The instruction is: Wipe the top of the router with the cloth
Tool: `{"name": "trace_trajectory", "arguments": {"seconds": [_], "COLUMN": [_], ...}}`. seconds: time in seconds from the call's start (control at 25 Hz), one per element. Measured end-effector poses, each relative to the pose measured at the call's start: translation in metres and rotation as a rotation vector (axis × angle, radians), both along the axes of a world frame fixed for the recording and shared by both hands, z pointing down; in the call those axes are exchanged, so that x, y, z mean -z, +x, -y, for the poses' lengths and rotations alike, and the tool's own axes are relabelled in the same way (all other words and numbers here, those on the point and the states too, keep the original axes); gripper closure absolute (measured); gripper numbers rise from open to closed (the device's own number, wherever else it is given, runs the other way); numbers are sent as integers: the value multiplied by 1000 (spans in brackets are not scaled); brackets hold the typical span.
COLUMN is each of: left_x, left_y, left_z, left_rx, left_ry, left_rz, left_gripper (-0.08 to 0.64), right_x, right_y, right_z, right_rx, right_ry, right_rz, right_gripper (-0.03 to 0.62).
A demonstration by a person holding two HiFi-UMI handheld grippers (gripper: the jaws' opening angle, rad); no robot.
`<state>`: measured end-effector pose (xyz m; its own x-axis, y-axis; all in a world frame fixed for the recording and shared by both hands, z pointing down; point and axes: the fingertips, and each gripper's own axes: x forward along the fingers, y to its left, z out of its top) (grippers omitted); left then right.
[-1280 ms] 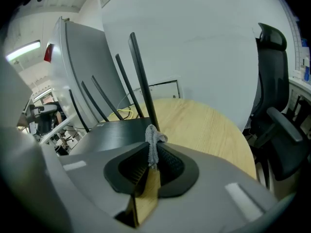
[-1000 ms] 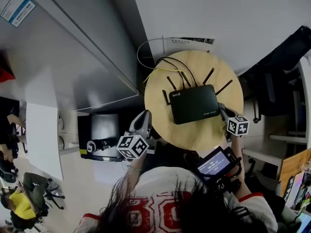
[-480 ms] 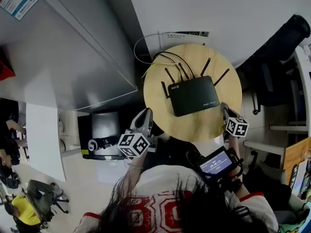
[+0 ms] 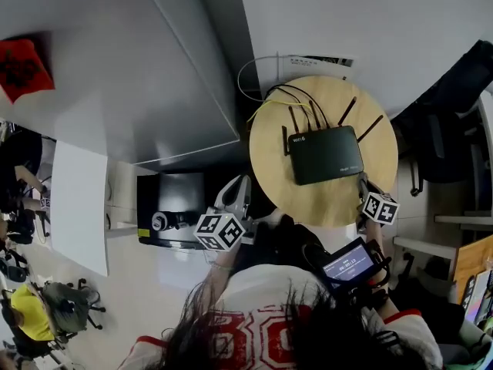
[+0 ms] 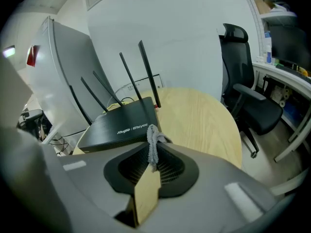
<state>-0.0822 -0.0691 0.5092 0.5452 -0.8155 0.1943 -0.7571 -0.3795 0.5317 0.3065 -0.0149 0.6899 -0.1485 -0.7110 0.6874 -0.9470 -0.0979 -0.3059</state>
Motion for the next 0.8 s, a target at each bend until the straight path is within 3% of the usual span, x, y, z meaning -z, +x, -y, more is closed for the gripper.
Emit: {"name": "trace_trajectory", "arguments": {"seconds": [0.8], "left_x": [4], "left_y": [-43], "left_z": [-8], "left_rx": [6], "left_ry": [15], "left_rz": [-26], "left_gripper": [560], "right_x": [10], "right_y": [-136], "right_z": [-4], "right_rx": [233], "right_ry": [-9], "right_rz": [47], "right_gripper": [551]}}
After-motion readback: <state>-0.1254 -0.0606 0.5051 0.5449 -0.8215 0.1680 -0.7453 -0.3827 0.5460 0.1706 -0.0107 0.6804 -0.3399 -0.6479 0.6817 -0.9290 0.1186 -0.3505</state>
